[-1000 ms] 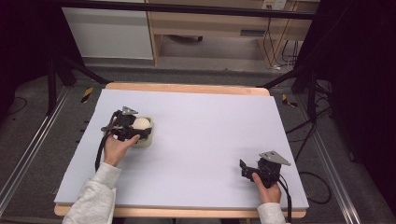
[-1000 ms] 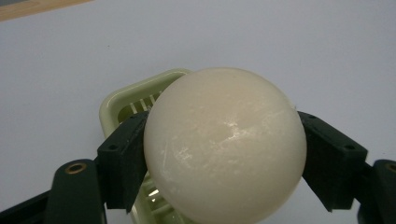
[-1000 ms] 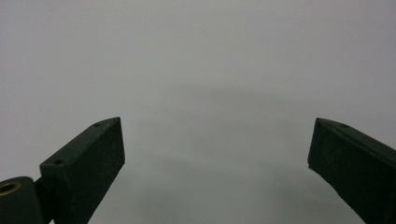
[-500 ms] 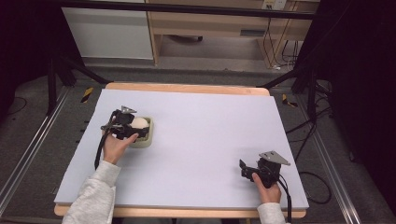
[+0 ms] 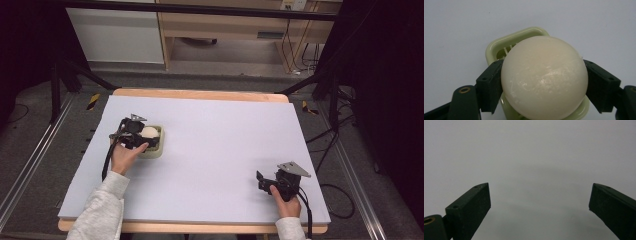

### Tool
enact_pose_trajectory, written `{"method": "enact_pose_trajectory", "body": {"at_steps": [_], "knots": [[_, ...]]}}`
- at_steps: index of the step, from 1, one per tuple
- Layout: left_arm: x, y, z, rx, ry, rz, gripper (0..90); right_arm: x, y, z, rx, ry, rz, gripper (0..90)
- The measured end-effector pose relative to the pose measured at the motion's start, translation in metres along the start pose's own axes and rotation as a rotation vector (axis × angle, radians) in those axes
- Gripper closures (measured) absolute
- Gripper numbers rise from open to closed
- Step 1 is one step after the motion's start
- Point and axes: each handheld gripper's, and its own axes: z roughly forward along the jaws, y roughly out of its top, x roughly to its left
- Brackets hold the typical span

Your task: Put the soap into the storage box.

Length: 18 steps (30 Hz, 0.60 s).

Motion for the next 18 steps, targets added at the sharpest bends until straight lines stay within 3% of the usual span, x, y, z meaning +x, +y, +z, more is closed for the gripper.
{"method": "enact_pose_trajectory", "body": {"at_steps": [18], "knots": [[-0.0022, -0.0019, 0.0062, 0.017, 0.011, 0.008, 24.1, -0.0001, 0.0000, 0.0001, 0.000, 0.000, 0.000, 4.2]]}}
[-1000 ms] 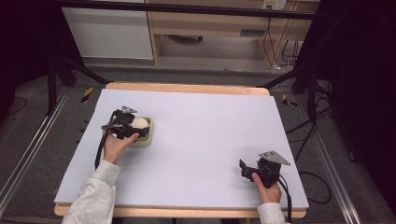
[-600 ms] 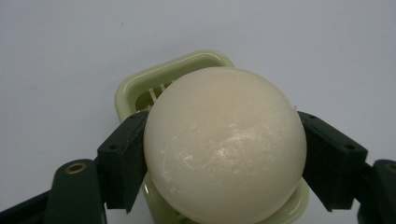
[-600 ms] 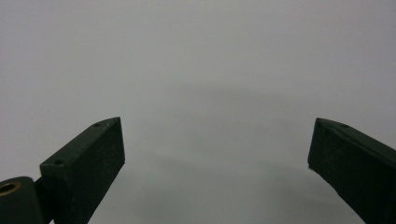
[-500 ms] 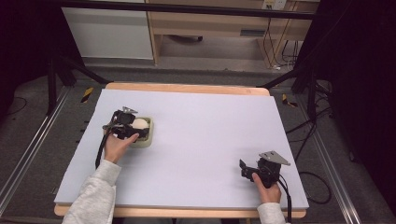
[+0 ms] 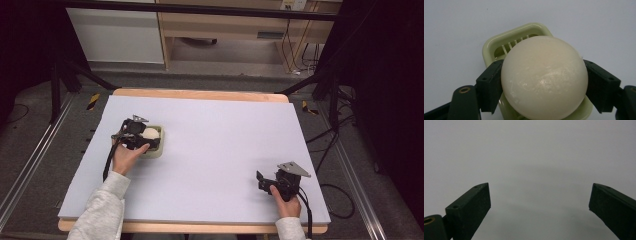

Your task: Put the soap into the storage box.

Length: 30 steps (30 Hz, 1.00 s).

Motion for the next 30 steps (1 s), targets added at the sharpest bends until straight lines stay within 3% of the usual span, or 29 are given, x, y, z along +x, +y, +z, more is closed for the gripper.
{"method": "enact_pose_trajectory", "body": {"at_steps": [24, 30], "knots": [[-0.001, -0.004, 0.006, 0.022, 0.014, 0.003, 24.0, 0.000, 0.000, 0.000, 0.001, 0.002, -0.002, 4.3], [-0.002, -0.001, -0.004, -0.025, 0.015, -0.001, 21.7, 0.000, 0.000, 0.000, 0.000, -0.001, -0.008, 4.2]]}}
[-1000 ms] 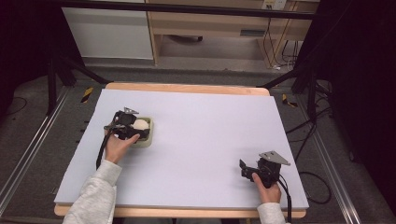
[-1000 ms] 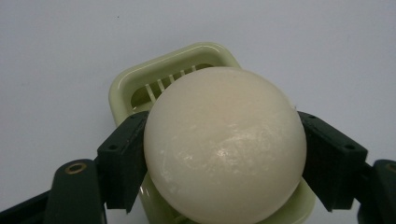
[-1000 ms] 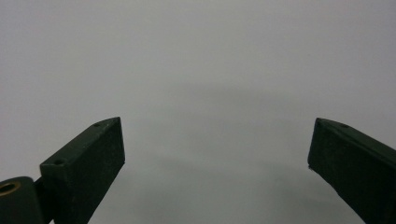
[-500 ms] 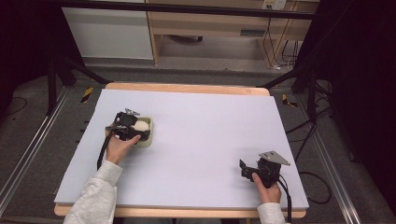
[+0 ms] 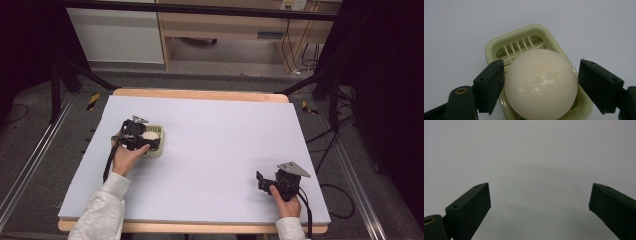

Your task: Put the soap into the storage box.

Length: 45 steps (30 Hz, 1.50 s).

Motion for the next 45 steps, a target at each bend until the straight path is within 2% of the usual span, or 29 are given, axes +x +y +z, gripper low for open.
{"method": "enact_pose_trajectory", "body": {"at_steps": [13, 18, 23, 34, 42, 45], "knots": [[-0.010, -0.003, -0.020, -0.054, -0.012, -0.003, 20.4, 0.000, 0.000, 0.000, 0.000, 0.001, 0.008, 4.2], [-0.015, -0.011, -0.028, -0.097, -0.012, -0.015, 21.4, -0.001, 0.000, 0.000, -0.002, -0.001, 0.005, 4.2], [-0.017, -0.021, -0.038, -0.116, -0.022, -0.021, 21.8, -0.001, 0.000, -0.001, -0.008, 0.000, 0.009, 4.2], [-0.012, -0.058, -0.059, -0.160, -0.035, -0.027, 21.9, -0.001, 0.000, -0.001, -0.013, 0.000, 0.013, 4.2], [-0.005, -0.090, -0.069, -0.166, -0.013, -0.035, 21.2, -0.001, 0.000, -0.002, -0.014, 0.001, 0.012, 4.1], [-0.002, -0.101, -0.071, -0.152, -0.007, -0.046, 21.2, -0.001, -0.001, -0.001, -0.016, 0.001, 0.012, 4.1]]}}
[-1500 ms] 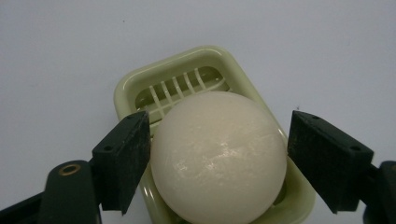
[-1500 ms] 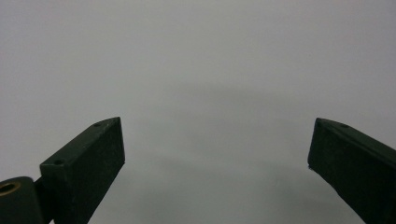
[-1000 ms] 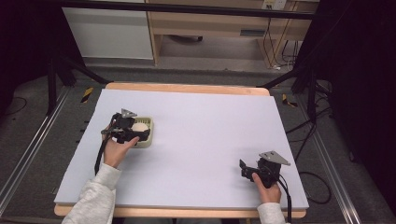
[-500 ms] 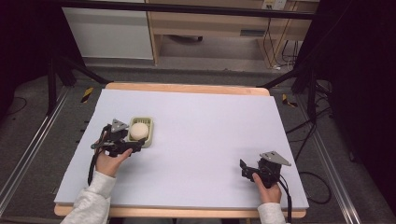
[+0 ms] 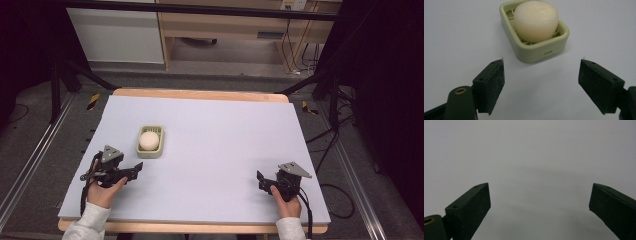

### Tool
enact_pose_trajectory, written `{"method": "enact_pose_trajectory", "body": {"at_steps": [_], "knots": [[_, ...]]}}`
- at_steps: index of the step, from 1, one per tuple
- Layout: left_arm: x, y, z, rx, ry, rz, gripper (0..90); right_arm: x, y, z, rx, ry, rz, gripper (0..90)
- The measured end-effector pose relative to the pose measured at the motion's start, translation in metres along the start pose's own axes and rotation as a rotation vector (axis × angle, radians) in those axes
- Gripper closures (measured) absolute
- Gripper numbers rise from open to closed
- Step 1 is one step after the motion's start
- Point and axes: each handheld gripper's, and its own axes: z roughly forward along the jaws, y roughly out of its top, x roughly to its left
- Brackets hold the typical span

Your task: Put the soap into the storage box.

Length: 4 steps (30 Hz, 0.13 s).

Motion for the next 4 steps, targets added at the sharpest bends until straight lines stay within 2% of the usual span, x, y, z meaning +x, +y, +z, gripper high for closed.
{"method": "enact_pose_trajectory", "body": {"at_steps": [4], "knots": [[0.0034, -0.0067, -0.0029, 0.019, 0.011, -0.003, 20.8, 0.0000, 0.0002, 0.0003, 0.004, 0.003, 0.002, 4.1]]}}
